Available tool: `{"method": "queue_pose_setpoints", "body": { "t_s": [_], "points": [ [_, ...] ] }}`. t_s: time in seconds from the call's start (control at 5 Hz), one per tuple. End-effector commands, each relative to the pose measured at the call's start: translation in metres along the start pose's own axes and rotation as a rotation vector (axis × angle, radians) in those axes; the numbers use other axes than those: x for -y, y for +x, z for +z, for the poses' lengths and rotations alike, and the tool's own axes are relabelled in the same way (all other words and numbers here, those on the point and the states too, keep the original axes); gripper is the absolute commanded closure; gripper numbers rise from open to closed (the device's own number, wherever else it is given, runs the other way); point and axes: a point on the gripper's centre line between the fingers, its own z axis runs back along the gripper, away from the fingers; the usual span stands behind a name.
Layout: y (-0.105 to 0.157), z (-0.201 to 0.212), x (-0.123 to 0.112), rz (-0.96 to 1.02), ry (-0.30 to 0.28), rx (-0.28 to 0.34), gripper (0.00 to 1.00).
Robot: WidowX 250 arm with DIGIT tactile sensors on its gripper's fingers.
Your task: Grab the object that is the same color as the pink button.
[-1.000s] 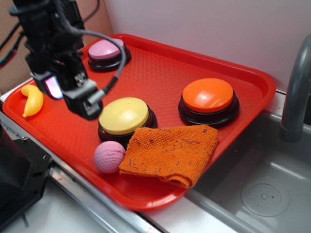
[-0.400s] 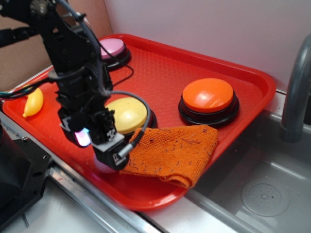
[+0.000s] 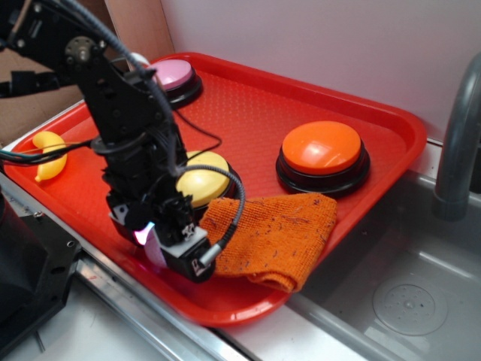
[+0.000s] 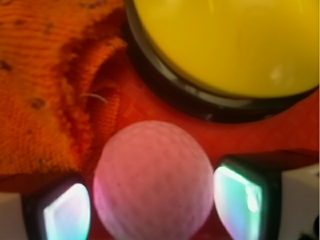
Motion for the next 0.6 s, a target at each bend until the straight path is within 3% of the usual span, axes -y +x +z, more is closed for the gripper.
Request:
{"method": "queue_pose_setpoints", "body": {
  "t_s": [0.0, 0.2, 0.4],
  "points": [
    [0.004, 0.005, 0.002, 0.016, 0.009, 0.018, 1.0],
    [0.01, 0.027, 0.0, -0.04, 0.052, 0.018, 1.0],
    [0.025, 0.064, -0.012, -0.043, 0.136, 0.033, 1.0]
  ]
}}
